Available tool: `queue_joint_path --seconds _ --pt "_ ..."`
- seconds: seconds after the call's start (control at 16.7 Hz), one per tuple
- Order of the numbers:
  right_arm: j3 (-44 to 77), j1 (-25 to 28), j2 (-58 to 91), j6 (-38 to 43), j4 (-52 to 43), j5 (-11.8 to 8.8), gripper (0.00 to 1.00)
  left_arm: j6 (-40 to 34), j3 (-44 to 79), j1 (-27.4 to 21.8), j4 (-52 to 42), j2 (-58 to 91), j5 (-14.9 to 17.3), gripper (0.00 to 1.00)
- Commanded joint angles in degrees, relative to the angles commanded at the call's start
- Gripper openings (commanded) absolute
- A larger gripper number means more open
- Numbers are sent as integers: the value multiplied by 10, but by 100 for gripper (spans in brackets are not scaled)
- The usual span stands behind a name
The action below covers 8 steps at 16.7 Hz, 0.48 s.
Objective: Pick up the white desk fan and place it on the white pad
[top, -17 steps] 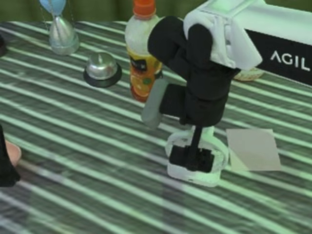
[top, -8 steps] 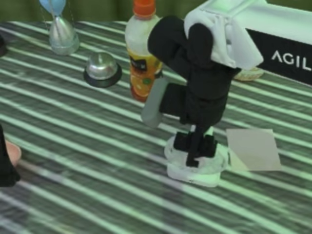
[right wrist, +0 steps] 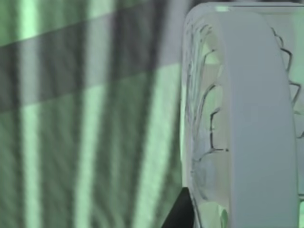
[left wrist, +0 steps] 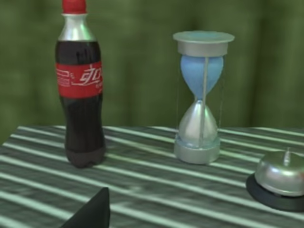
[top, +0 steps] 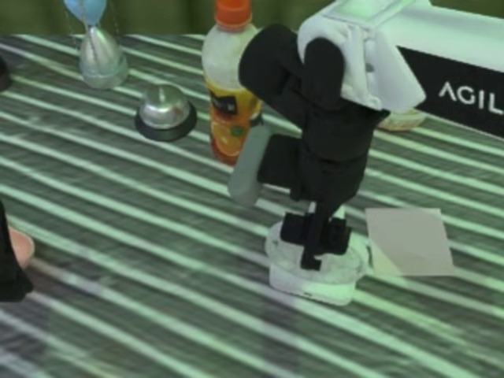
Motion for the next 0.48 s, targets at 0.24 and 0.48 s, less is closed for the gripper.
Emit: queue_joint_path --seconds 0.24,0.48 --pt "0 0 0 0 0 0 0 0 0 0 0 0 0 100" --pt "25 1 0 -2 -24 1 0 0 0 0 0 0 0 100"
